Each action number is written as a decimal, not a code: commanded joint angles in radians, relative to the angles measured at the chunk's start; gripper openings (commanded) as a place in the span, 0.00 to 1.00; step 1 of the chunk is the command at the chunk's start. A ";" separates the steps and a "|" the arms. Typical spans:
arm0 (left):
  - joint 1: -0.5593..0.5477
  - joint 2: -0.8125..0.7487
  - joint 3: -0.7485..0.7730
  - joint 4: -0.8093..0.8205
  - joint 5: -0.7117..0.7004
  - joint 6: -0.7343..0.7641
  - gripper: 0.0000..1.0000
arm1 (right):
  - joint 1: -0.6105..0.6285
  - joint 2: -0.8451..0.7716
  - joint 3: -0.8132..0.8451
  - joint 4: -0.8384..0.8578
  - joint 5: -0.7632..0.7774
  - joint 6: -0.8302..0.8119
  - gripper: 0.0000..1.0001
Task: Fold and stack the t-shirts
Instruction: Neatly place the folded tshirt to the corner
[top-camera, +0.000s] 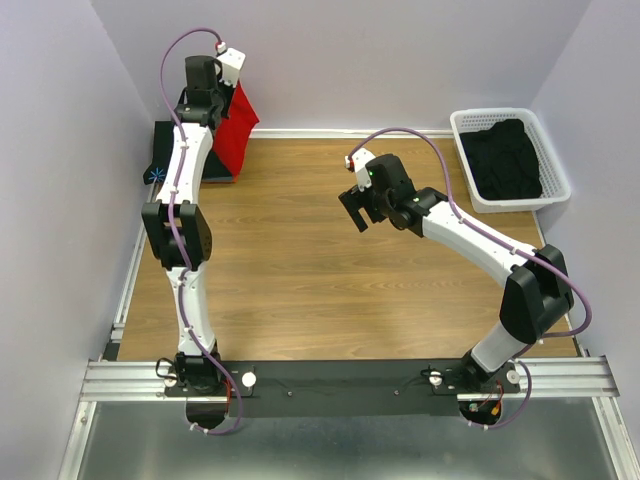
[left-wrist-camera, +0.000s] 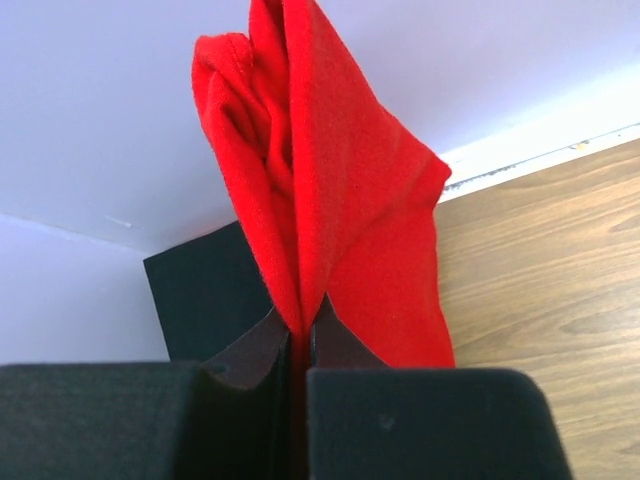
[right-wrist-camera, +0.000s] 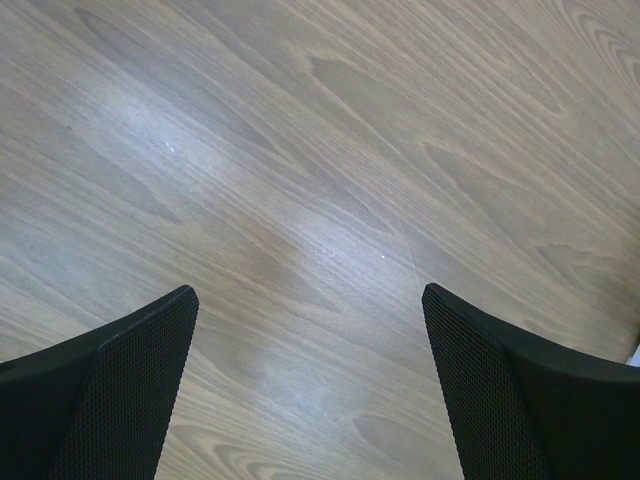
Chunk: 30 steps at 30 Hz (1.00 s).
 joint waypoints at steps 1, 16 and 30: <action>0.018 -0.034 0.041 0.014 0.024 -0.002 0.00 | -0.005 -0.010 0.008 -0.020 0.012 0.000 1.00; 0.127 0.042 0.041 0.039 0.031 0.041 0.00 | -0.006 0.030 0.029 -0.031 -0.007 0.006 1.00; 0.201 0.128 0.067 0.092 0.020 0.130 0.00 | -0.006 0.079 0.062 -0.055 -0.019 0.014 1.00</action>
